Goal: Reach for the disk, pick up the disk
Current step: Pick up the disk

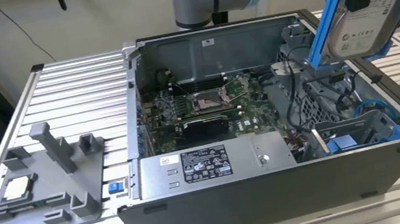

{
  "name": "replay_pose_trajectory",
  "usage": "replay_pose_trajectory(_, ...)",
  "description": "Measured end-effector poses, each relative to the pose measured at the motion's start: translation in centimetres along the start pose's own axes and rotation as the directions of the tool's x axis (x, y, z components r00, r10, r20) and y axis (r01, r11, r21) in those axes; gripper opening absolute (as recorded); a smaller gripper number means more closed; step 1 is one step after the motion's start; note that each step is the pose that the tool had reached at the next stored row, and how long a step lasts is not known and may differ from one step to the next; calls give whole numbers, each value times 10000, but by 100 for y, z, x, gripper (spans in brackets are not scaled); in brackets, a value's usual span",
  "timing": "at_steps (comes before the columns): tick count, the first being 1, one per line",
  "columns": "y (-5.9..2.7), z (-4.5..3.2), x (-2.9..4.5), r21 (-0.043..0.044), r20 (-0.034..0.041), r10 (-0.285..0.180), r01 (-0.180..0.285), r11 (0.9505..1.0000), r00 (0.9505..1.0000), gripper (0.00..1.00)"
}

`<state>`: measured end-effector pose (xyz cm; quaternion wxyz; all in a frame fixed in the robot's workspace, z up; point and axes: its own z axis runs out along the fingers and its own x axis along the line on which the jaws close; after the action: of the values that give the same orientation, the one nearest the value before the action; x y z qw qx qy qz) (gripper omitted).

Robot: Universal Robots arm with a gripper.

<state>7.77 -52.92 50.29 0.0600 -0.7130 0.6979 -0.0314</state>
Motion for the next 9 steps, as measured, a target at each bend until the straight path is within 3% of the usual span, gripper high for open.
replay_pose_trajectory(9, 4, 2, 147, 0, 0, 1, -1, 10000, 10000, 0)
